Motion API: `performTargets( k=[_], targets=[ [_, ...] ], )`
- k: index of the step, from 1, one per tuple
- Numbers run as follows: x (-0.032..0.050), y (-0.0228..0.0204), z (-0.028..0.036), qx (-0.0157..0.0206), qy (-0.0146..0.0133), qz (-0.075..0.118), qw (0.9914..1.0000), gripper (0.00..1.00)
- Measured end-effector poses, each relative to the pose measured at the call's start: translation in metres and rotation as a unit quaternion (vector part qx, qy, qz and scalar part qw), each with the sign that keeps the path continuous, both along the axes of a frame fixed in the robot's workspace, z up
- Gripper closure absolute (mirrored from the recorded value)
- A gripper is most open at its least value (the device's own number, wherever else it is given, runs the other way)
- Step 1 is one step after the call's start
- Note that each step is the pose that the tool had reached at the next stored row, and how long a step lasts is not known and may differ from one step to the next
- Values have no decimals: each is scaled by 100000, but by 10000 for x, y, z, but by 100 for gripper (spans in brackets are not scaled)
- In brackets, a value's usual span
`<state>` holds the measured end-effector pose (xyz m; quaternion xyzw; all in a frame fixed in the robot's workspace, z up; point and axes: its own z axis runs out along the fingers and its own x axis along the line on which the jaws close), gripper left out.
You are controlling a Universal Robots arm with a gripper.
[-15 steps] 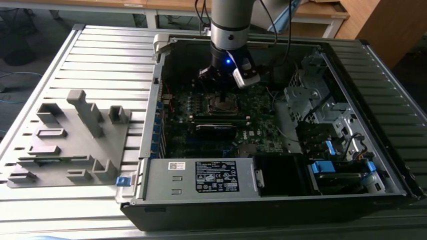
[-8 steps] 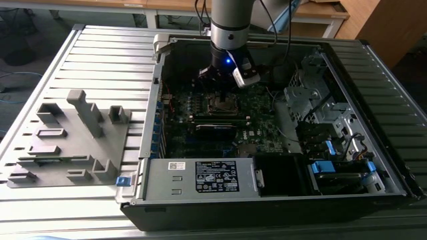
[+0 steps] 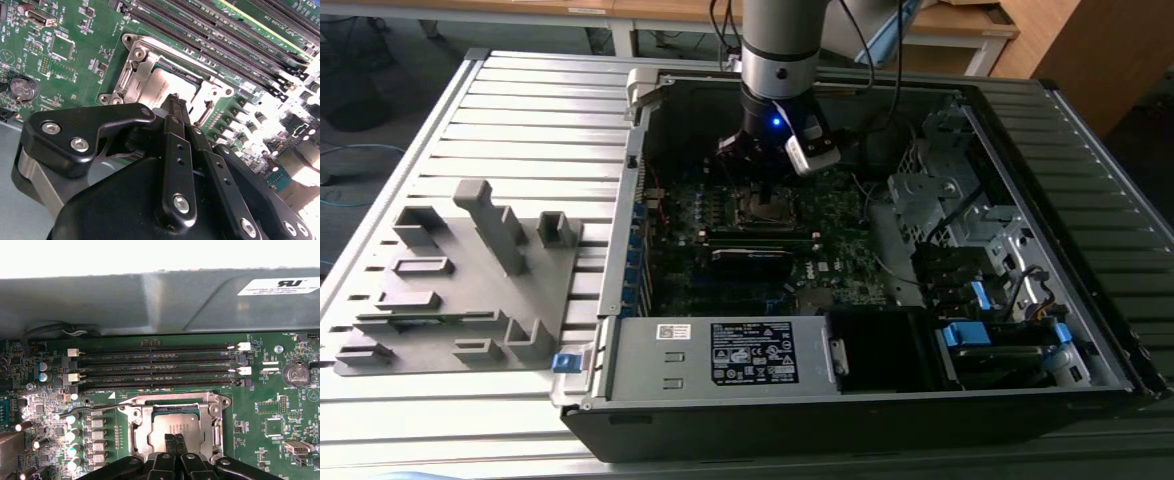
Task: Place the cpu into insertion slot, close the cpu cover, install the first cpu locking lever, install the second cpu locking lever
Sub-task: 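Install the first cpu locking lever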
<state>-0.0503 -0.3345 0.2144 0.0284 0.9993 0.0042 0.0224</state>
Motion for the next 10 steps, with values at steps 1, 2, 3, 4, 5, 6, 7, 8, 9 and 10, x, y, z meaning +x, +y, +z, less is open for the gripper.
performTargets(
  k=[1, 2, 3, 4, 5, 6, 7, 8, 9, 10],
  targets=[
    [0, 0, 0, -2, 0, -1, 100000, 89],
    [0, 0, 0, 4, -4, -1, 100000, 89],
    [0, 1, 2, -5, 2, -1, 100000, 89],
    [0, 0, 7, -14, 10, -1, 100000, 89],
    [0, 0, 15, -5, 3, 0, 100000, 89],
    [0, 0, 27, -3, 2, -1, 100000, 89],
    [0, 0, 41, -3, 1, -4, 100000, 89],
    [0, 0, 55, 0, -1, -2, 100000, 89],
    [0, 0, 72, 1, -1, -3, 100000, 89],
    [0, 0, 90, 0, -3, -4, 100000, 89]
  ],
)
